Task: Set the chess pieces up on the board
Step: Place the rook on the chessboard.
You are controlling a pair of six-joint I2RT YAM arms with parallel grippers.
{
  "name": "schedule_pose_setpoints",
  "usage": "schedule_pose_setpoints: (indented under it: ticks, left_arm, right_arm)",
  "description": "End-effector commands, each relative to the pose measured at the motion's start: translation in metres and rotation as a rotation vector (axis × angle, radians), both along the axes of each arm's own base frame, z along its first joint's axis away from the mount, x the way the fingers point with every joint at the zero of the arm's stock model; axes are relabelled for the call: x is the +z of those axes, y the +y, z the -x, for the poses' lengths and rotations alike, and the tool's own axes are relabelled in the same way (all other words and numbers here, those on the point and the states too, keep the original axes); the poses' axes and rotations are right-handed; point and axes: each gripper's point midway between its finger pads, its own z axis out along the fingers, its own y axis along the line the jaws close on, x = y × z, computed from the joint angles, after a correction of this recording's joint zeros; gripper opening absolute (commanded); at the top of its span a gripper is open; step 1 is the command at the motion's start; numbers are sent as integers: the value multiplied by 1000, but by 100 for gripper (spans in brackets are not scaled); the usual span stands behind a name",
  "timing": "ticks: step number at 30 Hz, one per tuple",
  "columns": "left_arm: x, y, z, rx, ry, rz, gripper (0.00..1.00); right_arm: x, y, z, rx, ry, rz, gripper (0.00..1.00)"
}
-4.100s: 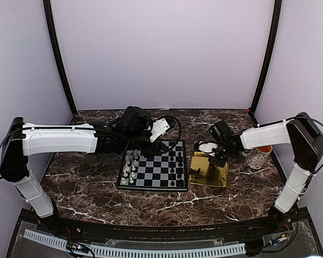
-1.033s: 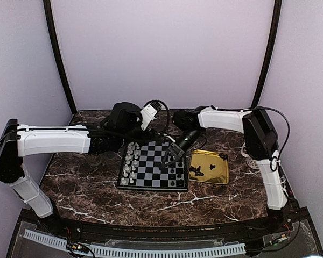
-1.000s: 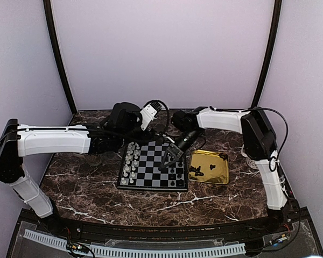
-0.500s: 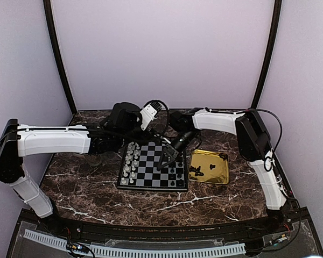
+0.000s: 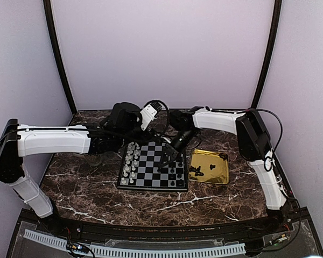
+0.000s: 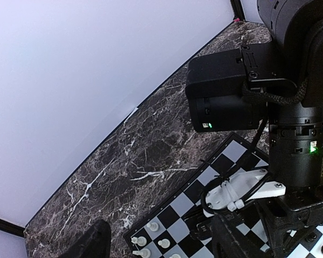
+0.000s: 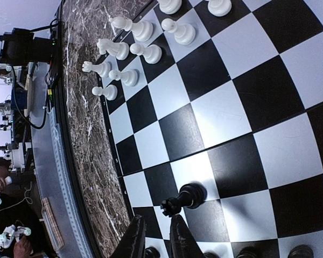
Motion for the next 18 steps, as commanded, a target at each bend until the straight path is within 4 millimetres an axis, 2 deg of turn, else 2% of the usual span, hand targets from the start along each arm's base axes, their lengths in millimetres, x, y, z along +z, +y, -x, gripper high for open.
schedule_pose_setpoints:
  ticks: [1, 6, 11, 13, 16, 18]
  left_arm:
    - [19, 3, 5, -10, -26, 32, 66]
    - [28, 7, 6, 6, -44, 52, 66]
    - [51, 18, 7, 56, -83, 149, 67]
    - [63, 30, 6, 86, -93, 217, 69]
    - [81, 59, -6, 143, -64, 365, 73]
    - [83, 72, -17, 151, -10, 428, 73]
  right_arm:
    - [5, 1, -14, -12, -47, -7, 17]
    - [30, 1, -19, 12, -155, -39, 20]
    - [38, -6, -30, 28, -341, -8, 26]
    - [36, -11, -32, 45, -393, 10, 26]
    - [37, -17, -32, 67, -471, 30, 26]
    - [40, -18, -32, 78, -531, 30, 27]
